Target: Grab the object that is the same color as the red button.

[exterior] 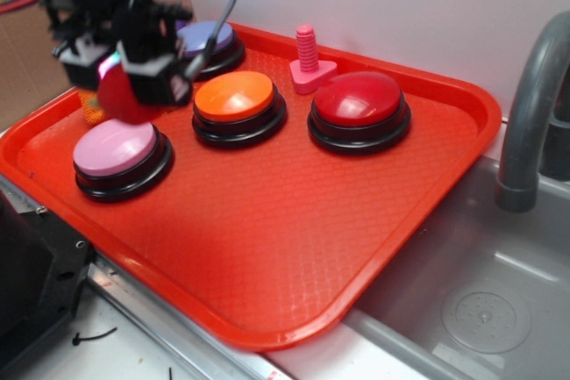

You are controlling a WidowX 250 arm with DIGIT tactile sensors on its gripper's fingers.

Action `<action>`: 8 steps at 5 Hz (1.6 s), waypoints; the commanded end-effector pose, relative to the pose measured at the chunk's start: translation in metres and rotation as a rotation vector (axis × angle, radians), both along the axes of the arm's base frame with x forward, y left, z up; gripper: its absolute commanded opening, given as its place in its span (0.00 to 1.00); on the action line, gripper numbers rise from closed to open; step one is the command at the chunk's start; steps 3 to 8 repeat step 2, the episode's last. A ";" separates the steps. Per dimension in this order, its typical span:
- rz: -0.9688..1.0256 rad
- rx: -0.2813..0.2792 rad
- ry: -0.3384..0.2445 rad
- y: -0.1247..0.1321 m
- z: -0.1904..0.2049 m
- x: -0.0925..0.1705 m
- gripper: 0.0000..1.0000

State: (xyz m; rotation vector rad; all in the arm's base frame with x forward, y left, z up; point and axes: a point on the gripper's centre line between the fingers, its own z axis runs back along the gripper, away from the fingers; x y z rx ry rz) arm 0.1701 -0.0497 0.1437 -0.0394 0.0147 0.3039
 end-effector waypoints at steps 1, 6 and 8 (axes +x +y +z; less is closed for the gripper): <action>-0.065 -0.050 -0.132 -0.004 0.055 0.022 0.00; -0.139 0.005 -0.171 -0.009 0.043 0.027 0.00; -0.139 0.005 -0.171 -0.009 0.043 0.027 0.00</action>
